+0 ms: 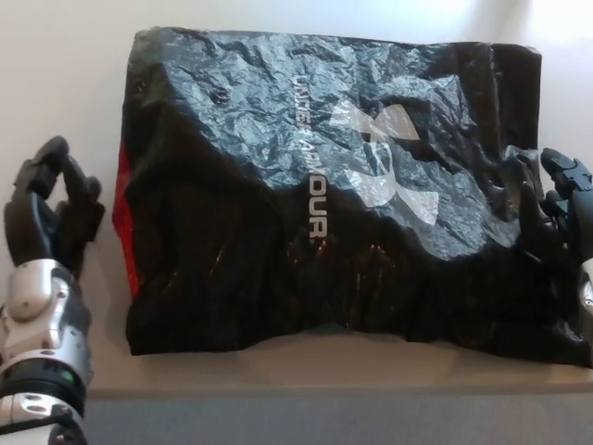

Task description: A plastic bag is kept in the middle of the desk and the robot uses both its hands to grab the bag from the left and right and brings its hands close together to compress the bag

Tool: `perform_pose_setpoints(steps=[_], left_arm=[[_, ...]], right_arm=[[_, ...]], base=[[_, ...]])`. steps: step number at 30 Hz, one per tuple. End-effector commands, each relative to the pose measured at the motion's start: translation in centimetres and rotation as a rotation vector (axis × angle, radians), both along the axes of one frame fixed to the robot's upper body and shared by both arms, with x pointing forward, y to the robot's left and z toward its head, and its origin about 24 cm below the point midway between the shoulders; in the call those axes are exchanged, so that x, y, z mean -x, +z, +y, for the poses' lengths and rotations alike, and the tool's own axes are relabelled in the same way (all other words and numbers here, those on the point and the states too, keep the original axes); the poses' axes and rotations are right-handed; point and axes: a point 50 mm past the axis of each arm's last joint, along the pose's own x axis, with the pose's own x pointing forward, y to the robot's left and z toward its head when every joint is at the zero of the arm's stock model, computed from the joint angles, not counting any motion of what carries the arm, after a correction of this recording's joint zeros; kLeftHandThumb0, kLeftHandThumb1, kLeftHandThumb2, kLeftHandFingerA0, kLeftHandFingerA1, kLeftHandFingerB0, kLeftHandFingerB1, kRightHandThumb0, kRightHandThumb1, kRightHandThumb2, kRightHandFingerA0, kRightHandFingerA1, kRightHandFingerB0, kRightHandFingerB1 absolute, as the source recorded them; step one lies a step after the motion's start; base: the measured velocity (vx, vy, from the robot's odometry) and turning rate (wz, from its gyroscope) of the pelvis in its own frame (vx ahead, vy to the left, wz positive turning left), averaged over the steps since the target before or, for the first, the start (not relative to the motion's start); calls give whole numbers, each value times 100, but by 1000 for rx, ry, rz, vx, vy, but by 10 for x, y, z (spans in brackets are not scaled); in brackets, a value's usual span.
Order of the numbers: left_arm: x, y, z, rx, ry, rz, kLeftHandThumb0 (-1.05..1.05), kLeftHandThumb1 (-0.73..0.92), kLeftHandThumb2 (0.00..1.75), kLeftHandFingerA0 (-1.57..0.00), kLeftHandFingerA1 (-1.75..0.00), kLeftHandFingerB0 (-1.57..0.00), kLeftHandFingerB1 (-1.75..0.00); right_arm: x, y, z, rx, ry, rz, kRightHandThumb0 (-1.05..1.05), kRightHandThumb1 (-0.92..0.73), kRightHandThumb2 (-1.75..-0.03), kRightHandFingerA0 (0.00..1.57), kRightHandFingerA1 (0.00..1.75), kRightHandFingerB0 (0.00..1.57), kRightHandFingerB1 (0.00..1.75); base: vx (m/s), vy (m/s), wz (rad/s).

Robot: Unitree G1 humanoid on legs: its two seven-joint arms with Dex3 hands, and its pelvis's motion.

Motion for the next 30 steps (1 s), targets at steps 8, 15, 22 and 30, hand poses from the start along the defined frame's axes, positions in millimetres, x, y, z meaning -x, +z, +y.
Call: perform_pose_setpoints(steps=[8,15,22,30], left_arm=[[8,-27,-60,70,-120,44,-73,87,115,-4,-46,-9,-41],[11,-32,-90,48,-189,61,-62,92,89,-12,-34,-14,-27],[8,-14,-110,12,-249,-70,-65,89,116,-5,-34,-6,-28],[4,4,-128,-29,-320,-181,-68,89,118,0,-16,0,-19]], right_arm=[[3,-19,57,-204,115,23,-79,-69,-108,0,23,2,22],[10,-20,104,-185,271,-26,-72,-71,-111,1,39,0,26],[12,-6,136,-143,381,-135,-79,-70,-114,2,43,1,24],[13,22,155,-74,461,-332,-85,-78,-117,6,48,9,25]], base=[[0,0,0],[0,0,0],[0,0,0],[0,0,0]])
